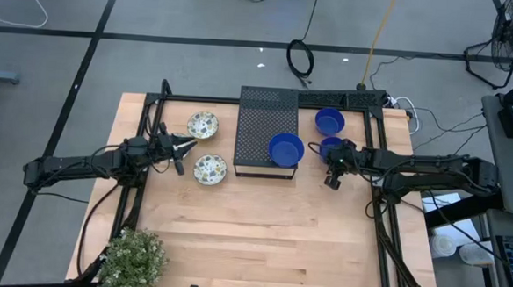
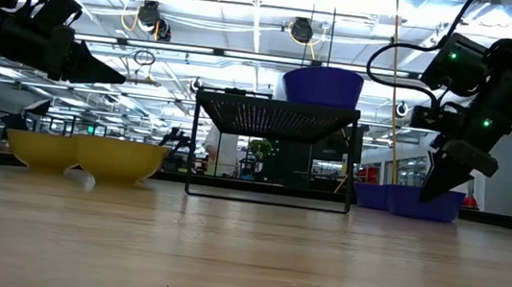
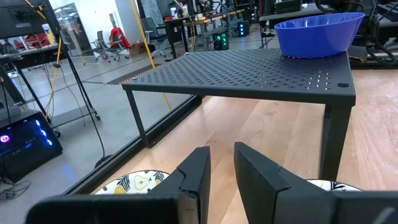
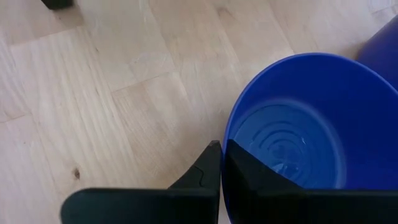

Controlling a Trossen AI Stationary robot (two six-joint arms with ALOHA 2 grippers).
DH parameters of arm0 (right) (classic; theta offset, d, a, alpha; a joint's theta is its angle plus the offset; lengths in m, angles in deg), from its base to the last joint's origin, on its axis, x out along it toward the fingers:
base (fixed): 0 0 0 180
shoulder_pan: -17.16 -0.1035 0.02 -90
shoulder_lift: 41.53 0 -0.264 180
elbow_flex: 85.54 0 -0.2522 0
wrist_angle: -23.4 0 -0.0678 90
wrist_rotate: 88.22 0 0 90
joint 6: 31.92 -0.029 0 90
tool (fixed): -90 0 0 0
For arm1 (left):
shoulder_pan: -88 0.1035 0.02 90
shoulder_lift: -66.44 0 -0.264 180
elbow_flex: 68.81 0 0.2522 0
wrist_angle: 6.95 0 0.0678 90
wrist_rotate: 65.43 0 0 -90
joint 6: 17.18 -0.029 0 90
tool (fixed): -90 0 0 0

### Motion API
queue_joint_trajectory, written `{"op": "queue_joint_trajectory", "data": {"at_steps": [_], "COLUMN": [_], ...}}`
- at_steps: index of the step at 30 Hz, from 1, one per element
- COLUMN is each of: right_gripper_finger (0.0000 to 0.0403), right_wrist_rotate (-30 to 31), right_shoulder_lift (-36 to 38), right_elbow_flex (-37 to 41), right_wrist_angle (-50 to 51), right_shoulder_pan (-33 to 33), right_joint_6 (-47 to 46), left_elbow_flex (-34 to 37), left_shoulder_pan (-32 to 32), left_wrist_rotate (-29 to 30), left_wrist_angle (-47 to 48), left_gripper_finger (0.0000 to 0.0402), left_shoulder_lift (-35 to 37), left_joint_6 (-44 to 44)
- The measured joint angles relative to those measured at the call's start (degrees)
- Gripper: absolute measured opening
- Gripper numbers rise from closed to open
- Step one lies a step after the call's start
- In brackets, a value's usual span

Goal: Pick & Place Mini bowls
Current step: Stack the bottom blue bowl on the blue bowl on the shelf

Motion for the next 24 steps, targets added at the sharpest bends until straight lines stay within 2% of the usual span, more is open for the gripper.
{"op": "queue_joint_trajectory", "data": {"at_steps": [7, 13, 24], "right_gripper_finger": [0.0002, 0.0002, 0.0002], "right_wrist_rotate": [-0.1, -2.8, -3.0], "right_shoulder_lift": [0.0, 0.0, 0.0], "right_elbow_flex": [0.0, 0.0, 0.0], "right_wrist_angle": [-1.3, -1.3, -1.3], "right_shoulder_pan": [0.0, 0.0, 0.0], "right_joint_6": [-0.1, 0.1, 0.1], "left_elbow_flex": [0.0, 0.0, 0.0], "left_shoulder_pan": [0.0, 0.0, 0.0], "left_wrist_rotate": [0.0, 0.0, 0.0], "left_wrist_angle": [0.0, 0.0, 0.0], "left_gripper_finger": [0.0077, 0.0077, 0.0077], "left_shoulder_lift": [0.0, 0.0, 0.0], "left_joint_6": [0.0, 0.0, 0.0]}}
